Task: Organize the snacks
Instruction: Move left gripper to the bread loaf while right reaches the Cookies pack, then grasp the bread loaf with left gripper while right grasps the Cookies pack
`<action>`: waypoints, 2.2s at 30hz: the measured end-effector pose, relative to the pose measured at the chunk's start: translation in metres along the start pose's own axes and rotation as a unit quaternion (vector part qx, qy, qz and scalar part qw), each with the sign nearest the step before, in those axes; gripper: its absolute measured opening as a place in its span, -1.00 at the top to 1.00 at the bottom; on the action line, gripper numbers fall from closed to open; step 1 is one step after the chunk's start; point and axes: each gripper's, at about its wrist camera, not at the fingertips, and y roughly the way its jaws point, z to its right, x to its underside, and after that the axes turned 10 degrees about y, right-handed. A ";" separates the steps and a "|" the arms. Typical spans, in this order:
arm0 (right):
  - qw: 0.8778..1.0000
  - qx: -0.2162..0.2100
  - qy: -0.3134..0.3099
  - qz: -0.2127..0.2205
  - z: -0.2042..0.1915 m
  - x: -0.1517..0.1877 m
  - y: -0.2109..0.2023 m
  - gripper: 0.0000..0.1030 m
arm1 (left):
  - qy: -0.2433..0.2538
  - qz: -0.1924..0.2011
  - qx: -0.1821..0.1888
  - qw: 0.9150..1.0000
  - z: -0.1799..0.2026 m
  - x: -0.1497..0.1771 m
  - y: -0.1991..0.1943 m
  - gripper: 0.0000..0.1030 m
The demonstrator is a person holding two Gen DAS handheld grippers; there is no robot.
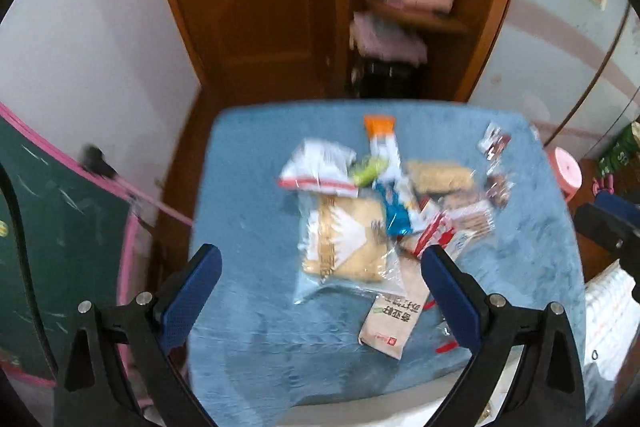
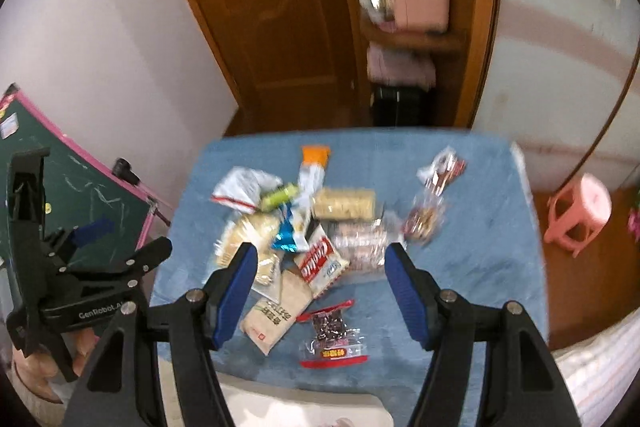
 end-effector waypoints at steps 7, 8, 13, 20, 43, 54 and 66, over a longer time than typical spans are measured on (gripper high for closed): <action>0.994 -0.019 0.047 -0.096 0.025 0.007 0.100 -0.08 | -0.043 -0.056 0.035 0.997 -0.007 0.006 0.089 -0.93; 0.993 -0.018 0.051 -0.102 0.027 0.008 0.109 -0.07 | -0.046 -0.061 0.036 0.996 -0.007 0.006 0.096 -0.93; 0.990 -0.024 0.066 -0.126 0.030 0.011 0.144 0.01 | -0.046 -0.088 0.050 0.994 -0.001 0.009 0.131 -0.92; 0.988 -0.020 0.065 -0.140 0.027 0.016 0.172 0.02 | -0.038 -0.101 0.071 0.992 0.008 0.013 0.157 -0.92; 0.992 -0.054 0.061 -0.094 0.039 0.049 0.107 0.70 | -0.057 -0.132 0.039 0.989 0.056 0.004 0.208 -1.00; 0.992 -0.070 0.068 -0.076 0.042 0.060 0.075 0.71 | -0.034 -0.107 -0.001 0.994 0.080 0.007 0.168 -0.70; 0.991 -0.126 0.031 0.031 0.027 0.084 -0.062 0.71 | 0.034 0.077 -0.003 0.996 0.113 0.033 -0.053 -0.73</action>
